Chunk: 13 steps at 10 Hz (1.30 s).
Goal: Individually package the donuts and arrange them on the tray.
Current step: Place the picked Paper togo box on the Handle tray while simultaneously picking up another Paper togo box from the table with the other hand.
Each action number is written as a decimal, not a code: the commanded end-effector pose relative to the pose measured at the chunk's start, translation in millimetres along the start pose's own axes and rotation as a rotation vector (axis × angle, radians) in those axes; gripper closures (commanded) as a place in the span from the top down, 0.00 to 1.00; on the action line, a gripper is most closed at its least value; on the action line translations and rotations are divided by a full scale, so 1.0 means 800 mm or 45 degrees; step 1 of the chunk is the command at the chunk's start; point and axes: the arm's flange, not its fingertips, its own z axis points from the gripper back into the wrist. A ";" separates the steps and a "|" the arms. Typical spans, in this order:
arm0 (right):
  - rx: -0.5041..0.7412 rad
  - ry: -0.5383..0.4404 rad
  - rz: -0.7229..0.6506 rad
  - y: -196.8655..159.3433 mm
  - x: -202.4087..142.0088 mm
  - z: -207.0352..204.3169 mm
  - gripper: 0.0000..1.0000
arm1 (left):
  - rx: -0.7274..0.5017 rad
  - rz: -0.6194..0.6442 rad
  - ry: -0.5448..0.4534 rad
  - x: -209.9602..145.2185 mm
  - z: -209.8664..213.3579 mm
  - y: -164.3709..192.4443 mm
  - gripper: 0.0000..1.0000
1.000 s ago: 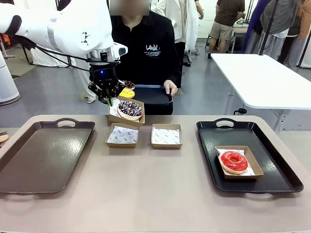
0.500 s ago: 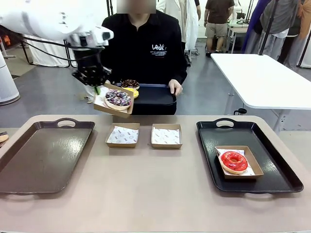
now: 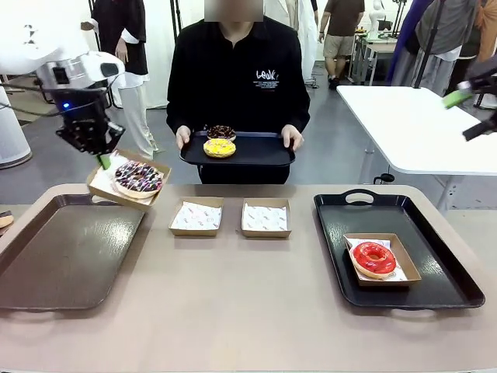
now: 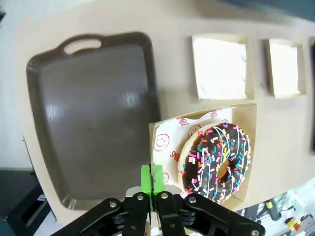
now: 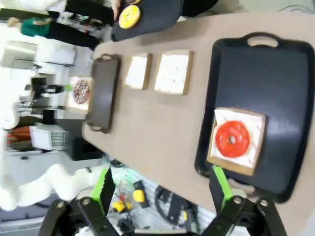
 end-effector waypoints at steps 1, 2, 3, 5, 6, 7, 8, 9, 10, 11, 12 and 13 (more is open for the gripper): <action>-0.158 0.028 0.001 0.017 0.022 -0.062 1.00 | -0.044 -0.001 0.018 -0.036 0.000 0.028 0.01; -0.202 0.040 0.023 0.028 0.031 -0.092 1.00 | -0.053 -0.001 0.017 -0.049 -0.003 0.039 0.01; -0.226 0.041 0.054 0.039 0.035 -0.119 1.00 | -0.049 0.001 0.015 -0.057 -0.009 0.049 0.01; -0.229 0.075 0.111 0.057 0.022 -0.158 1.00 | -0.014 -0.025 0.016 -0.069 -0.023 0.064 0.01; -0.212 0.093 0.110 0.054 0.016 -0.158 1.00 | -0.003 -0.030 0.020 -0.070 -0.028 0.067 0.01; -0.199 0.104 0.112 0.048 0.011 -0.153 1.00 | 0.016 -0.033 0.035 -0.067 -0.030 0.068 0.01; -0.153 0.117 0.119 0.040 0.003 -0.142 1.00 | 0.035 -0.037 0.033 -0.064 -0.032 0.066 0.01; -0.193 0.105 0.131 0.056 0.021 -0.167 1.00 | -0.001 -0.002 0.055 -0.068 -0.028 0.062 0.01; -0.193 0.105 0.131 0.056 0.021 -0.167 1.00 | -0.001 -0.002 0.055 -0.068 -0.028 0.062 0.01; -0.193 0.105 0.131 0.056 0.021 -0.167 1.00 | -0.001 -0.002 0.055 -0.068 -0.028 0.062 0.01; -0.193 0.105 0.131 0.056 0.021 -0.167 1.00 | -0.001 -0.002 0.055 -0.068 -0.028 0.062 0.01; -0.193 0.105 0.131 0.056 0.021 -0.167 1.00 | -0.001 -0.002 0.055 -0.068 -0.028 0.062 0.01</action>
